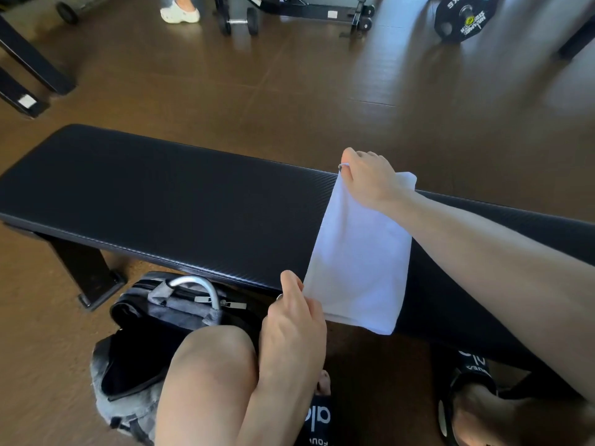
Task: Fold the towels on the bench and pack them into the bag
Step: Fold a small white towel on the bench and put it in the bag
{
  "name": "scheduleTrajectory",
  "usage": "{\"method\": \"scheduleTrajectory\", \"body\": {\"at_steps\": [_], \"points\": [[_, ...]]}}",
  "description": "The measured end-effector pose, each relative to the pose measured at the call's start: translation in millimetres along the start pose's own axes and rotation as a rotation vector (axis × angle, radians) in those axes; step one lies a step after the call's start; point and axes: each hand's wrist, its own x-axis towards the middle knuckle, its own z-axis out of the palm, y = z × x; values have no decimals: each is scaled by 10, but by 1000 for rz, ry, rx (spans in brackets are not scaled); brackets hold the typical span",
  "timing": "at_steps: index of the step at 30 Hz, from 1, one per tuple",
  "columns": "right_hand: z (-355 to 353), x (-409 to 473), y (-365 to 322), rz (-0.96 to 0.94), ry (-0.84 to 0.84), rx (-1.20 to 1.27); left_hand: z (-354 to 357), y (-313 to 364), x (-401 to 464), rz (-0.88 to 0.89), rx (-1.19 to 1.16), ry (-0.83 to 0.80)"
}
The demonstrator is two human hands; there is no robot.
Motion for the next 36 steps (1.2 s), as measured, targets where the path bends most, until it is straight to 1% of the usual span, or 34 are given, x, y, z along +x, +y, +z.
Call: {"method": "scheduleTrajectory", "body": {"at_steps": [6, 9, 12, 13, 14, 15, 17, 20, 22, 23, 25, 28, 31, 33, 35, 36], "points": [[77, -21, -1, -35, 115, -128, 6, -61, 19, -14, -66, -17], [34, -14, -61, -44, 184, -218, 17, -89, 14, -12, -49, -5], [-217, -116, -221, -28, 356, -86, 31, -108, 18, -6, -86, 7], [-326, -232, -272, -39, 374, -27, 36, -122, 31, -25, -112, 0], [-422, -396, -301, -67, 347, 13, 43, -135, 42, -53, -140, -17], [-496, -600, -312, -102, 275, 38, 44, -148, 50, -75, -169, -31], [-598, -1056, -322, -170, 61, 52, 35, -163, 56, -84, -197, -31], [-670, -1659, -418, -256, -174, -79, 39, -170, 81, -38, -143, 11], [-675, -1956, -517, -272, -321, -130, 36, -153, 115, -14, -91, 19], [-653, -2065, -535, -276, -368, -147, 34, -149, 129, -5, -66, 17], [-586, -2201, -520, -271, -386, -179, 6, -126, 148, 0, -13, -9], [-545, -2209, -484, -254, -389, -168, -80, -74, 219, -20, 102, -101], [-559, -2240, -505, -215, -374, -105, -226, 53, 322, 15, 394, -185], [-557, -2307, -493, -218, -363, -90, -291, 188, 405, 94, 533, -139], [-557, -2349, -476, -229, -385, -103, -262, 340, 497, 221, 539, -44], [-574, -2331, -474, -221, -386, -82, -206, 405, 565, 294, 508, -29]]}}
